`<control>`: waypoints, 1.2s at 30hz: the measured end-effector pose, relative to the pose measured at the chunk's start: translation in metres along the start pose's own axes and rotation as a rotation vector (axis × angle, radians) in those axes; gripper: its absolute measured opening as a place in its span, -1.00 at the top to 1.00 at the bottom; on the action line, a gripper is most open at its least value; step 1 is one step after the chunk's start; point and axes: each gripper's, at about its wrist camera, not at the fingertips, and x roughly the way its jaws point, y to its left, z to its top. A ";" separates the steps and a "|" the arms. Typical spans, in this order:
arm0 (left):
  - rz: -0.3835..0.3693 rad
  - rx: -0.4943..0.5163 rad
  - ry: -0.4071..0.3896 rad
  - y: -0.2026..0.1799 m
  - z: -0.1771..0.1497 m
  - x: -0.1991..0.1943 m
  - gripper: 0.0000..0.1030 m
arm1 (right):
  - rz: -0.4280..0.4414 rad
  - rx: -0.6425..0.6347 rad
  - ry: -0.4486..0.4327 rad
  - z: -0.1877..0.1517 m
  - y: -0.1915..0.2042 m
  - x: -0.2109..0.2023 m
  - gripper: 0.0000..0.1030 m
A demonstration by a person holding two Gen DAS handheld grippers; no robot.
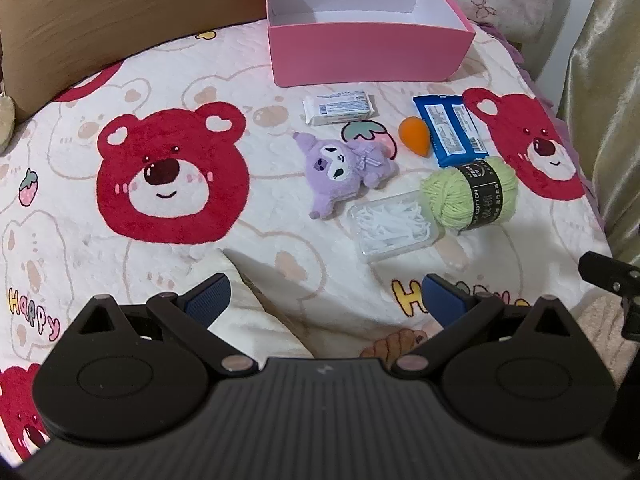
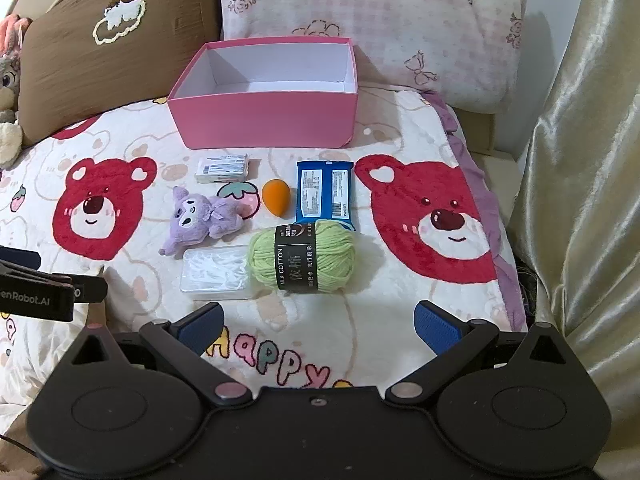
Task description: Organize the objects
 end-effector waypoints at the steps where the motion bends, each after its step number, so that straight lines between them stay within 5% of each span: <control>1: 0.000 0.002 -0.001 0.000 0.000 0.000 -1.00 | 0.000 0.001 -0.001 0.000 0.000 0.000 -0.99; 36: 0.030 0.022 -0.012 -0.012 -0.005 0.001 -1.00 | -0.020 -0.021 0.018 -0.006 0.003 0.007 -0.99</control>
